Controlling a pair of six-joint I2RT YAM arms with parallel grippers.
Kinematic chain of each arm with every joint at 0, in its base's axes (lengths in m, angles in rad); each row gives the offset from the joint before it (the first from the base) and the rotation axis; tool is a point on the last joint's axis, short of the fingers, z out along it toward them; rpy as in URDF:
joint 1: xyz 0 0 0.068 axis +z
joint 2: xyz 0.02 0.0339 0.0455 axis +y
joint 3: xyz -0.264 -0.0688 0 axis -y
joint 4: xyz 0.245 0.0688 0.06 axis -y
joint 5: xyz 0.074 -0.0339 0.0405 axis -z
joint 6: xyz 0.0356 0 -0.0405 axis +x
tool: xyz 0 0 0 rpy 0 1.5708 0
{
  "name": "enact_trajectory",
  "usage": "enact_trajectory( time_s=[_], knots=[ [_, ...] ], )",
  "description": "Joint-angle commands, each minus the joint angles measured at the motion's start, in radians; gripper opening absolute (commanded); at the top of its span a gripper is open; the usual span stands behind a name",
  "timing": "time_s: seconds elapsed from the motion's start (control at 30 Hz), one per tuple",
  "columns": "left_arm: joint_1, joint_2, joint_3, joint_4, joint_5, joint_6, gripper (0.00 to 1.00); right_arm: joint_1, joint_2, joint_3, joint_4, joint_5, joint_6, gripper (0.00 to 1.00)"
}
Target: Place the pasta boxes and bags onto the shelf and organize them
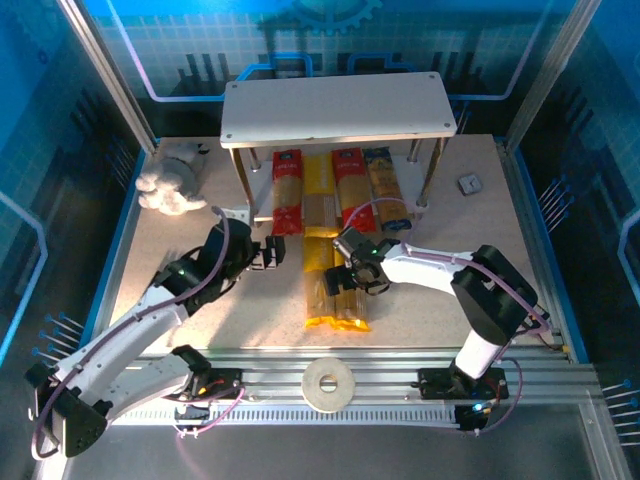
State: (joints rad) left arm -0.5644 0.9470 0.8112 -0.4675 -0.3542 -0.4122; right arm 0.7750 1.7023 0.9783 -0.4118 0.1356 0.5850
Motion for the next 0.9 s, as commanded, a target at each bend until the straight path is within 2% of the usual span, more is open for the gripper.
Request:
enact_trajectory(
  time_s=[0.0,0.1,0.2,0.27,0.43,0.53,0.7,0.73,0.77,0.8,0.87],
  knots=[
    [0.014,-0.023,-0.021,-0.014,0.006,-0.003,0.99,0.012,0.042,0.039,-0.038,0.054,0.022,0.98],
    [0.019,-0.028,-0.026,-0.014,0.008,-0.005,0.99,0.012,0.073,0.050,-0.063,0.072,0.016,0.94],
    [0.021,-0.028,-0.027,-0.013,0.009,-0.003,0.99,0.009,0.073,0.031,-0.078,0.079,0.006,0.84],
    [0.023,-0.028,-0.028,-0.012,0.011,-0.002,0.99,0.004,0.054,0.002,-0.078,0.078,0.003,0.81],
    [0.026,-0.025,-0.032,0.004,0.017,-0.007,0.99,-0.006,-0.030,-0.083,-0.090,0.073,-0.004,0.59],
    [0.027,-0.017,-0.029,0.010,0.025,-0.009,0.99,-0.007,-0.082,-0.122,-0.123,0.082,-0.007,0.54],
    [0.027,-0.005,-0.022,0.016,0.037,-0.012,0.99,-0.007,-0.147,-0.148,-0.171,0.078,-0.010,0.57],
    [0.027,-0.004,-0.020,0.019,0.039,-0.012,0.99,-0.008,-0.156,-0.152,-0.177,0.078,-0.011,0.62],
    [0.028,-0.004,-0.020,0.020,0.041,-0.012,0.99,-0.008,-0.161,-0.156,-0.180,0.080,-0.011,0.74],
    [0.028,-0.004,-0.020,0.021,0.043,-0.011,0.99,-0.007,-0.162,-0.157,-0.180,0.084,-0.013,0.83],
    [0.028,-0.004,-0.020,0.023,0.043,-0.013,0.99,-0.009,-0.151,-0.154,-0.174,0.091,-0.017,0.93]
  ],
)
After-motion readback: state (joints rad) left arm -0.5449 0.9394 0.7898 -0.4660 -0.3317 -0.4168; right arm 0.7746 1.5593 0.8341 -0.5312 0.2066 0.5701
